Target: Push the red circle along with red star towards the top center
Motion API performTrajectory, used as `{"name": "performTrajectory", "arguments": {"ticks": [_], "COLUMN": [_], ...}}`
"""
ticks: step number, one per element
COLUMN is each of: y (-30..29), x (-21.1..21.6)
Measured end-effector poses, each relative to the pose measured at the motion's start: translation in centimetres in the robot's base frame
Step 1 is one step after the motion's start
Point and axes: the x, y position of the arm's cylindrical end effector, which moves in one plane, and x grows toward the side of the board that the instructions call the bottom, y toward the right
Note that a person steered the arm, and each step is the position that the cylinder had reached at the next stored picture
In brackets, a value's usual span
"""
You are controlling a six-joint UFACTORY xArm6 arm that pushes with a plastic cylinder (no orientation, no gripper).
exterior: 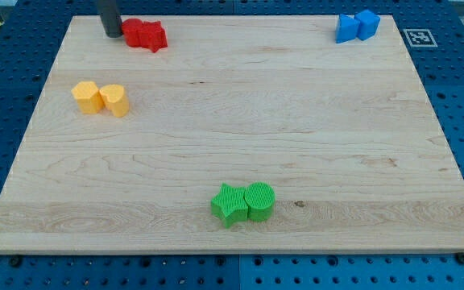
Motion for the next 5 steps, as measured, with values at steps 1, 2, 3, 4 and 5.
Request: {"name": "performTrajectory", "arguments": {"ticks": [1,2,3,4,5], "y": [1.9,3.4,5.4,5.8,6.1], "x": [1.2,3.0,3.2,3.1,2.8]}}
